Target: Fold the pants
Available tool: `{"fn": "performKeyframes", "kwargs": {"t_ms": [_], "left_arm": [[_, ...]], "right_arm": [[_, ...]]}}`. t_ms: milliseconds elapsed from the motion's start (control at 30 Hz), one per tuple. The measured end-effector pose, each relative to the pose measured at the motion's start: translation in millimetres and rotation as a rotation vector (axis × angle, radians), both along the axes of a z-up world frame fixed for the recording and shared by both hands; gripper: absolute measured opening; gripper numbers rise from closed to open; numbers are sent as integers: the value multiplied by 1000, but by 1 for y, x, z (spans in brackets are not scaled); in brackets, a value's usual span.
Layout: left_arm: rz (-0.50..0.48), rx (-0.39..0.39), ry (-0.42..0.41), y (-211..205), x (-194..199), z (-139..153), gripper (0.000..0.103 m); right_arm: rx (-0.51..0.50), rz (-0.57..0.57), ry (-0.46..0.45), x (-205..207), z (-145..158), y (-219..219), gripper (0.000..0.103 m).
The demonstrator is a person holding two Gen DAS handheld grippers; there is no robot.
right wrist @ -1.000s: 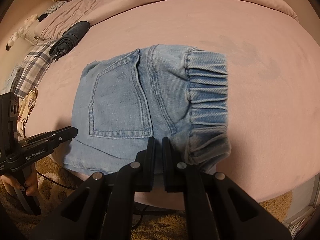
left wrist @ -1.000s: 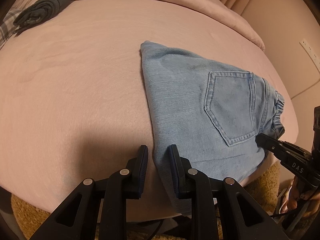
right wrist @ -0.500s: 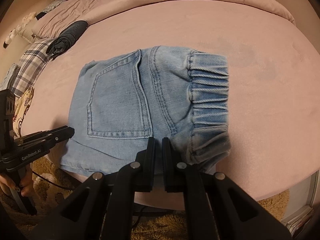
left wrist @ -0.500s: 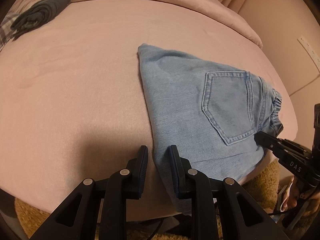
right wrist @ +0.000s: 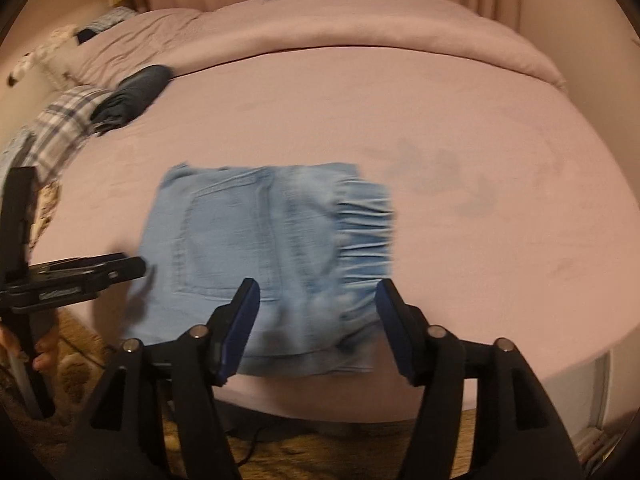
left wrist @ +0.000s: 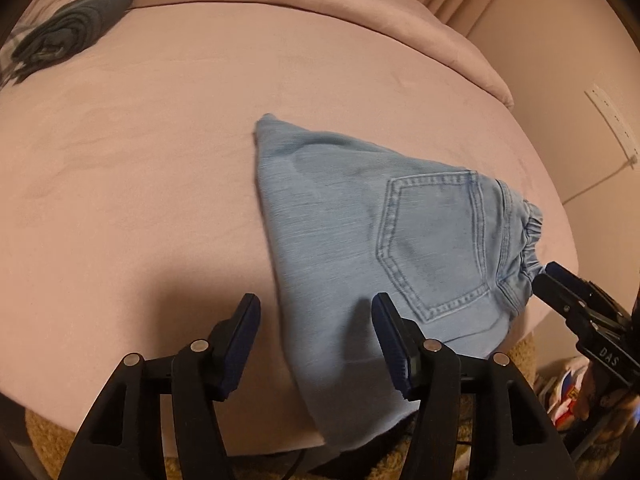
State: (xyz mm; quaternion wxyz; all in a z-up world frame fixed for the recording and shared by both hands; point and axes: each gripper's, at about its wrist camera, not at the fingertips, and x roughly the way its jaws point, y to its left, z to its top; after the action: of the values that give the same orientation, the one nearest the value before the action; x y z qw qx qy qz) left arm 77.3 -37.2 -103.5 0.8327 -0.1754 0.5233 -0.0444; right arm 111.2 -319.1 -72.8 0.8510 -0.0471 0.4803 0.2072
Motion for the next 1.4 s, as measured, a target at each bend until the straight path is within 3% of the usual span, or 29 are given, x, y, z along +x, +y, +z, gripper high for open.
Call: {"fn": "performKeyframes", "kwargs": {"t_ms": [67,100,233,367,633,800,1100,1400], "left_arm": [[-10,-21,11,-4,5,-8,63],[-9,-19,33,-4,7,-15,63],[-24,-7,7,-7,5,-19,69],[-21,-10,21,-6,4,-16,70],[-6,-12,31,-6,-2,-13,70],[18,-24,43,-3,-9,-9,70],[-2,-17,44,-1,-5,-14,70],[-28,-100,28,10,10,-20,70]], "right_arm": [[-10,-38,16,5,-5,-9,82],[-20,-45,33,7,-10,-10,83],[-15,-53,138,13,-43,-14,83],[70,-88,192,21,-54,-25,83],[118,-39,218,30,-54,-33,83],[104,-19,187,35,-44,-28,83],[172,8,254,49,-53,-24,83],[216,43,289,52,-63,-8,84]]}}
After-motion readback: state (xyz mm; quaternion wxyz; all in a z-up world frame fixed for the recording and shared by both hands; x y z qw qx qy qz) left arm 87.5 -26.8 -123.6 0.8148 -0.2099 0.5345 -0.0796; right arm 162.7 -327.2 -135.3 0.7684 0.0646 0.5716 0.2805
